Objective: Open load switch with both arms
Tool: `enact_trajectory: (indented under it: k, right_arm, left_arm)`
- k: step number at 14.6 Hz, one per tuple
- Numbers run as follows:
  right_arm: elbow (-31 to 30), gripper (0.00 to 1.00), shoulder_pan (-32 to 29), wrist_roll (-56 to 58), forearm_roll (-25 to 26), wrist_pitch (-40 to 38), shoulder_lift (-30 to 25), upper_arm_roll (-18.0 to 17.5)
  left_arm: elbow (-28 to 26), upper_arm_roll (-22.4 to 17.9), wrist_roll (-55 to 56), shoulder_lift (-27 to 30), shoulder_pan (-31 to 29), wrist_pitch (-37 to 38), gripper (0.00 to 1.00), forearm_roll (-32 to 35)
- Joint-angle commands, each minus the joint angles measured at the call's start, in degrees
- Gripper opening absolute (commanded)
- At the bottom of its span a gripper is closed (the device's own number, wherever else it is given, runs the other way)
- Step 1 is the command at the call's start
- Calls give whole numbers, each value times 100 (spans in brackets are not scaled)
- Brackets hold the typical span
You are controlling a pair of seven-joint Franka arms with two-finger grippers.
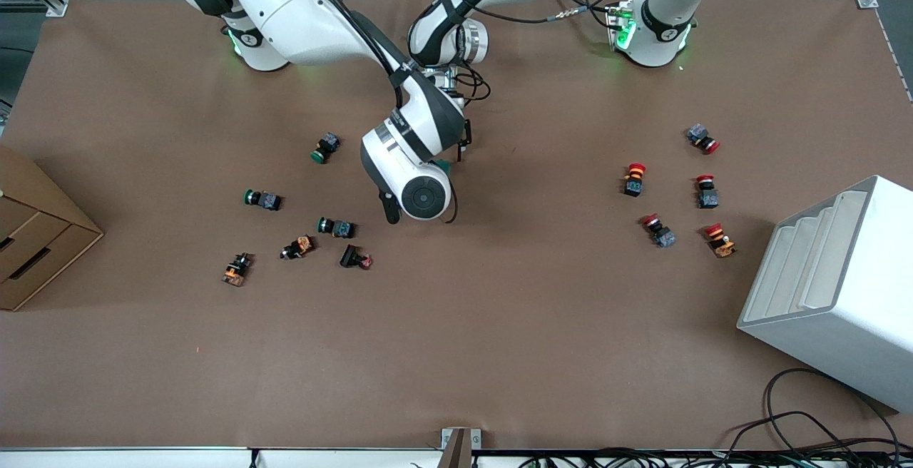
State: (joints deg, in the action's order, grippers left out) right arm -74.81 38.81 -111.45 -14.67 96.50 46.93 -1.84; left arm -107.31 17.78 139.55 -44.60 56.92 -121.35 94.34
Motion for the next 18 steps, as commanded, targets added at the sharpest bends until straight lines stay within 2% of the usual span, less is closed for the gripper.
enact_trajectory:
  k: [1,6,10,18]
  right_arm:
    - [141,100,-118,105,-107,-289,-26,-193]
    - [195,100,-207,370,-115,-658,-35,-247]
    - [168,100,-198,642,-396,-676,-27,-238]
    - [-95,100,-75,985,-388,-659,9,-238]
  left_arm:
    - [43,-20,-15,-57,47,41,98,49]
    - [34,-20,-15,-66,47,41,98,49]
    - [34,-20,-24,-66,47,50,98,49]
    - [34,-20,-24,-66,56,59,98,49]
